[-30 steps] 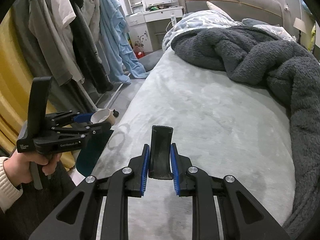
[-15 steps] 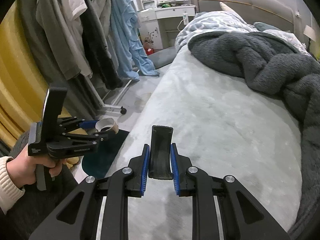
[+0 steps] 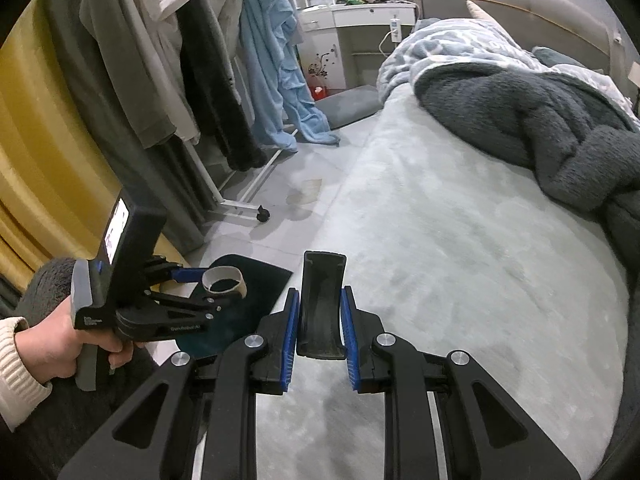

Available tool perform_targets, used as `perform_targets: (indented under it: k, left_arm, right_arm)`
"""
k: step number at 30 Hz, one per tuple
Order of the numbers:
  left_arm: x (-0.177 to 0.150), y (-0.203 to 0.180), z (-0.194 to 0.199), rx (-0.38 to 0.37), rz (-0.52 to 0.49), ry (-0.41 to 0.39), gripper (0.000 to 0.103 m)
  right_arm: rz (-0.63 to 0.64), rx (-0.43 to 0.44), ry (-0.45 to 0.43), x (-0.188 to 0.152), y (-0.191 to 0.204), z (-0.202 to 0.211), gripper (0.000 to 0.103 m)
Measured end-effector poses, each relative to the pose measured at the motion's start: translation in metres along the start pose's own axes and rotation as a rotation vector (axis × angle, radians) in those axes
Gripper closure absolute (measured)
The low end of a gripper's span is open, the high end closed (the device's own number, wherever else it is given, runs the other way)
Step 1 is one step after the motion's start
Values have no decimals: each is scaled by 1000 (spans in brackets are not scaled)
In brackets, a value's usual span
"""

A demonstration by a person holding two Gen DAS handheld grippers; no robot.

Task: Collect trash
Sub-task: 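Carry the tape roll and the black clip from the bed over the teal bin, then open the left tool to drop the tape roll into the bin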

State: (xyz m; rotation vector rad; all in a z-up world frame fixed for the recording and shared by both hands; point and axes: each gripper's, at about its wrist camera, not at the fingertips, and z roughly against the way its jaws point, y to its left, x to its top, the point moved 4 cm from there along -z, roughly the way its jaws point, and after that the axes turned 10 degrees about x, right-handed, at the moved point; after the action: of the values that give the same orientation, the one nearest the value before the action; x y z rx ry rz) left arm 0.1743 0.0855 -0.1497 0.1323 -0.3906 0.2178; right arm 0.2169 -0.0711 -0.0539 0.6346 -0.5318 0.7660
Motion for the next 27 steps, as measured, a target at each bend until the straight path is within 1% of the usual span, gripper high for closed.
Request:
perform_targets:
  k: [6, 10, 16, 21, 27]
  left_arm:
    - [-6, 16, -9, 2, 23, 48, 47]
    - [-10, 27, -17, -12, 48, 85, 47]
    - [-14, 39, -23, -27, 65, 114, 47]
    - [-20, 51, -29, -53, 87, 148, 47]
    - [-28, 68, -40, -81, 133, 191, 47]
  right_arm:
    - [14, 16, 19, 9, 12, -18, 82]
    - [25, 26, 30, 15, 20, -27, 82]
    - [44, 41, 43, 27, 35, -41, 82]
    - [61, 51, 62, 32, 46, -56, 82]
    - [69, 58, 112, 31, 47, -90, 82]
